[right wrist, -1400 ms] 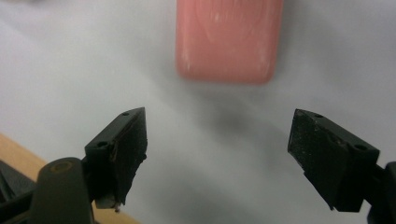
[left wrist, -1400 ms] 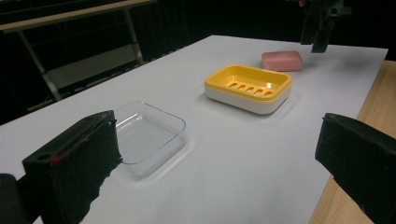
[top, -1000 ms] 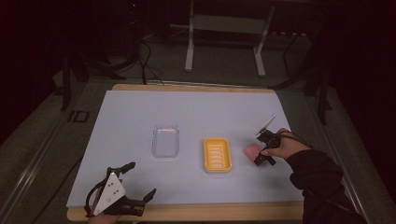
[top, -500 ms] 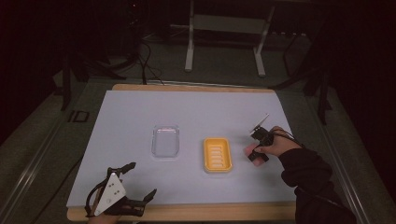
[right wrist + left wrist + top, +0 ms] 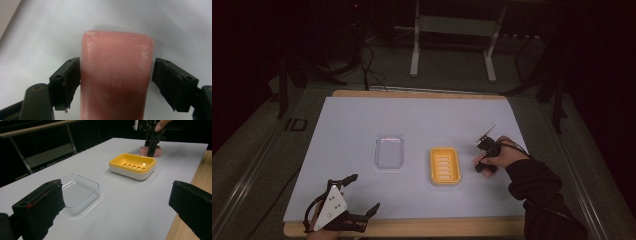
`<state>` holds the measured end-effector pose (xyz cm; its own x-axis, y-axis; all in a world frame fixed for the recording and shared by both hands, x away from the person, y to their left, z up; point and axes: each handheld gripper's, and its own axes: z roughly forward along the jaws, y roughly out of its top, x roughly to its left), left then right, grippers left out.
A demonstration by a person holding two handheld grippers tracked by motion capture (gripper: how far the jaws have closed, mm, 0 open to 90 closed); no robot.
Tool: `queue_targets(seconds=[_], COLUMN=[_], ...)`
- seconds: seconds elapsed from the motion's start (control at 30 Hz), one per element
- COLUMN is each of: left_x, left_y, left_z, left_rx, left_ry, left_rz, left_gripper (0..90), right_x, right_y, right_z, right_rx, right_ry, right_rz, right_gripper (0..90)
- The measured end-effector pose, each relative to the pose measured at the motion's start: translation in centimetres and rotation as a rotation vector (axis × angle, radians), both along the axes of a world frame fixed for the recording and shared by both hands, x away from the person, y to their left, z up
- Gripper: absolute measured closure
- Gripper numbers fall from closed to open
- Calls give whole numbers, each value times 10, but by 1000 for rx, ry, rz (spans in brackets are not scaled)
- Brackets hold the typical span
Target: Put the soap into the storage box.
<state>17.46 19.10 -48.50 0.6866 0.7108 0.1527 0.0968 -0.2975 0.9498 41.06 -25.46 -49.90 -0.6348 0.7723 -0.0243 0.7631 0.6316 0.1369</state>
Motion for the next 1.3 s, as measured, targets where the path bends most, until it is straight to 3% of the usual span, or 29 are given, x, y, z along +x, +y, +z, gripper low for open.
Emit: queue_targets(seconds=[0.2,0.3,0.4,0.53,0.67,0.77,0.93,1.3], left_x=[0,0,0,0,0,0,0,0], left_y=[-1,-1,-1,-2,-2,-2,-2,-1], left_z=[0,0,-1,-1,-1,-1,-1,0], left_rx=[6,6,15,13,16,18,18,14], left_ry=[0,1,0,0,-1,-1,-2,-1], left_rz=[-1,1,1,0,0,0,0,2], left_gripper=[4,4,3,3,4,3,4,4], right_x=[-2,-1,-1,-1,0,-1,0,1], right_y=[3,5,7,8,8,8,7,16], right_z=[0,2,4,7,12,17,30,75], right_rx=[-15,-52,-86,-110,-103,-135,-114,-113], right_ry=[38,71,76,106,123,132,129,98], right_rz=[-39,-61,-72,-148,-238,-281,-378,-420], right_gripper=[364,375,375,375,375,375,376,376])
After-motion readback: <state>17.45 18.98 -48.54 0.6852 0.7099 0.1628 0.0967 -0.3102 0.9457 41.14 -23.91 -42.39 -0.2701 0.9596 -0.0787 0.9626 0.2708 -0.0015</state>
